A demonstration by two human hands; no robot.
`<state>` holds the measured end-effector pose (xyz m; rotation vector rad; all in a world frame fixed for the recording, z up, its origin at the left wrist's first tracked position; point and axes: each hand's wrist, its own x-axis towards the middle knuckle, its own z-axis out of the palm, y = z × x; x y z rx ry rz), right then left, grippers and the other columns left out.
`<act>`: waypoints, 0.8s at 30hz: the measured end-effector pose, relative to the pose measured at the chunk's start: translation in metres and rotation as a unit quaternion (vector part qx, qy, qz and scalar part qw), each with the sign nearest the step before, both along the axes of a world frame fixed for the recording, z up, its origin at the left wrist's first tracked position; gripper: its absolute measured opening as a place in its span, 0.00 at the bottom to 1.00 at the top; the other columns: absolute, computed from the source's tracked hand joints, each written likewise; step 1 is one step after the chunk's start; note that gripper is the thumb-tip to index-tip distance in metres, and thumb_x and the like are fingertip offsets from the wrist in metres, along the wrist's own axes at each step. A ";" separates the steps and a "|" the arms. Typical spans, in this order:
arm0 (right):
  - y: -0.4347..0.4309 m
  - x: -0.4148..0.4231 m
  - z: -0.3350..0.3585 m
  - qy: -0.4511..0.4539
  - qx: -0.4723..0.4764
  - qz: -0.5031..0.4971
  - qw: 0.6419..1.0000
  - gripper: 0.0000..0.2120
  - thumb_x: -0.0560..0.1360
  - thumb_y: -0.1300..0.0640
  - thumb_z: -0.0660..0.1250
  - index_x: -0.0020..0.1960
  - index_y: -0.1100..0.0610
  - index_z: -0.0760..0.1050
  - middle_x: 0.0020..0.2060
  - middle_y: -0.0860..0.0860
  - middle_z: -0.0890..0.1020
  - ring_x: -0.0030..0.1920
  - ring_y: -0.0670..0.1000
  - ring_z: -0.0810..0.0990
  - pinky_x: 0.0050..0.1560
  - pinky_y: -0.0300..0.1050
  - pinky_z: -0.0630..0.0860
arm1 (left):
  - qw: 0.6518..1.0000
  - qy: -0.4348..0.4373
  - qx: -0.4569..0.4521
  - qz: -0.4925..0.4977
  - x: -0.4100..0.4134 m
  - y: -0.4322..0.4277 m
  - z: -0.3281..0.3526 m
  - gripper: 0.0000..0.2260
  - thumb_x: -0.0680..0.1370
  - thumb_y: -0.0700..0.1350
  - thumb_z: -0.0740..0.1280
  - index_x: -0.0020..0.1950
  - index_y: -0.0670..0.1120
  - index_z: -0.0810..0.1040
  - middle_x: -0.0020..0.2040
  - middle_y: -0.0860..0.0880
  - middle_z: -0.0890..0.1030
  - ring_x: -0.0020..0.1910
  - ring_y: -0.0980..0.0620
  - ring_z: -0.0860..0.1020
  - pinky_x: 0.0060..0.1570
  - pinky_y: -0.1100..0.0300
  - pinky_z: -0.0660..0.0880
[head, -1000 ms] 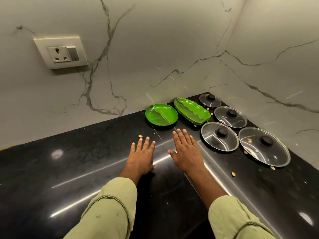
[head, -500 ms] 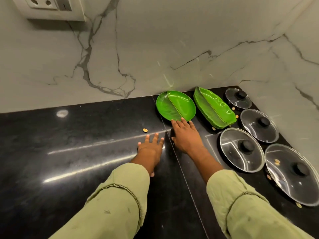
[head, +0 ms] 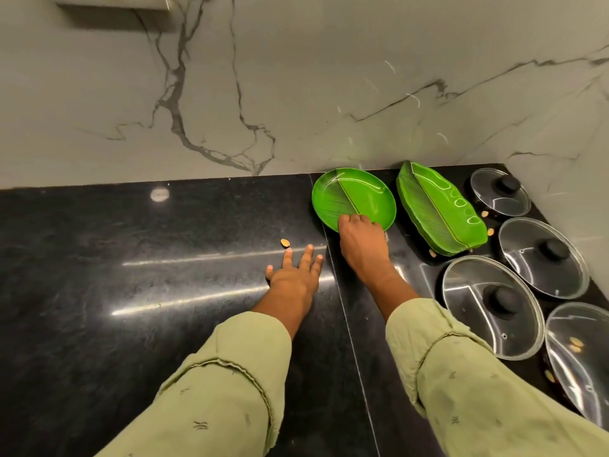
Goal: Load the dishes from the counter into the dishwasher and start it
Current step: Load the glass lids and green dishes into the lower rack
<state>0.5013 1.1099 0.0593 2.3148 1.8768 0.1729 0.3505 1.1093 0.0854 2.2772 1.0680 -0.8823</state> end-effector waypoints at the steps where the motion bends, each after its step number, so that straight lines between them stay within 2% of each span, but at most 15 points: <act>1: -0.003 0.000 -0.001 0.000 0.006 0.006 1.000 0.09 0.74 0.66 0.61 0.53 0.61 0.74 0.47 0.60 0.81 0.50 0.61 0.80 0.41 0.52 0.76 | 1.000 -0.001 0.003 0.001 0.001 0.000 -0.001 0.50 0.75 0.32 0.70 0.81 0.49 0.35 0.78 0.51 0.29 0.78 0.38 0.35 0.73 0.32 0.51; 3: -0.008 -0.001 0.000 0.004 0.011 0.018 1.000 0.07 0.73 0.67 0.63 0.50 0.61 0.75 0.43 0.60 0.82 0.47 0.61 0.81 0.35 0.51 0.76 | 1.000 0.000 0.007 0.002 0.000 0.000 -0.001 0.49 0.76 0.32 0.70 0.81 0.49 0.35 0.78 0.51 0.29 0.78 0.38 0.35 0.73 0.32 0.51; 7: -0.023 -0.004 -0.001 0.021 0.020 0.051 0.998 0.07 0.72 0.66 0.64 0.49 0.59 0.74 0.39 0.58 0.82 0.40 0.59 0.83 0.30 0.48 0.72 | 1.000 0.010 0.009 -0.006 0.001 0.003 -0.003 0.52 0.74 0.33 0.73 0.80 0.50 0.35 0.79 0.51 0.30 0.78 0.38 0.36 0.72 0.31 0.51; 11: -0.045 -0.009 0.001 0.018 0.047 0.082 0.995 0.09 0.69 0.64 0.57 0.47 0.56 0.71 0.34 0.55 0.81 0.34 0.57 0.82 0.26 0.45 0.71 | 0.999 0.019 0.028 -0.018 0.000 0.002 -0.005 0.56 0.71 0.34 0.76 0.80 0.49 0.35 0.79 0.51 0.30 0.78 0.37 0.37 0.72 0.31 0.54; 13: -0.057 -0.010 0.004 0.014 0.052 0.097 0.994 0.10 0.68 0.63 0.56 0.46 0.56 0.71 0.34 0.54 0.81 0.35 0.56 0.83 0.27 0.45 0.72 | 0.999 0.011 0.045 -0.020 -0.001 0.002 -0.009 0.55 0.72 0.35 0.75 0.80 0.49 0.35 0.79 0.50 0.31 0.78 0.36 0.38 0.71 0.31 0.56; 16: -0.079 -0.014 0.009 -0.004 0.068 0.104 0.992 0.08 0.66 0.63 0.60 0.43 0.57 0.74 0.34 0.55 0.81 0.36 0.57 0.83 0.29 0.45 0.73 | 0.996 0.019 0.063 -0.053 -0.005 0.002 -0.011 0.68 0.61 0.40 0.84 0.79 0.50 0.32 0.78 0.52 0.29 0.78 0.35 0.38 0.70 0.31 0.59; 18: -0.093 -0.019 0.010 -0.011 0.087 0.095 0.992 0.10 0.68 0.63 0.56 0.41 0.58 0.76 0.38 0.57 0.84 0.40 0.57 0.84 0.30 0.46 0.75 | 0.996 0.020 0.064 -0.066 -0.008 0.003 -0.010 0.71 0.57 0.42 0.86 0.79 0.51 0.31 0.78 0.52 0.29 0.78 0.35 0.38 0.70 0.32 0.61; 21: -0.119 -0.026 0.009 -0.025 0.102 0.077 0.991 0.15 0.69 0.61 0.53 0.39 0.58 0.79 0.45 0.59 0.86 0.47 0.58 0.85 0.32 0.47 0.78 | 0.995 0.015 0.063 -0.070 -0.014 0.002 -0.007 0.69 0.59 0.43 0.85 0.79 0.48 0.32 0.79 0.50 0.31 0.79 0.38 0.39 0.73 0.38 0.59; 24: -0.143 -0.035 0.010 -0.031 0.091 0.050 0.994 0.15 0.69 0.62 0.53 0.37 0.59 0.79 0.43 0.59 0.86 0.49 0.60 0.85 0.35 0.49 0.80 | 0.993 0.005 0.101 -0.060 -0.023 -0.006 -0.002 0.65 0.61 0.43 0.84 0.81 0.44 0.37 0.80 0.48 0.35 0.80 0.40 0.43 0.75 0.40 0.58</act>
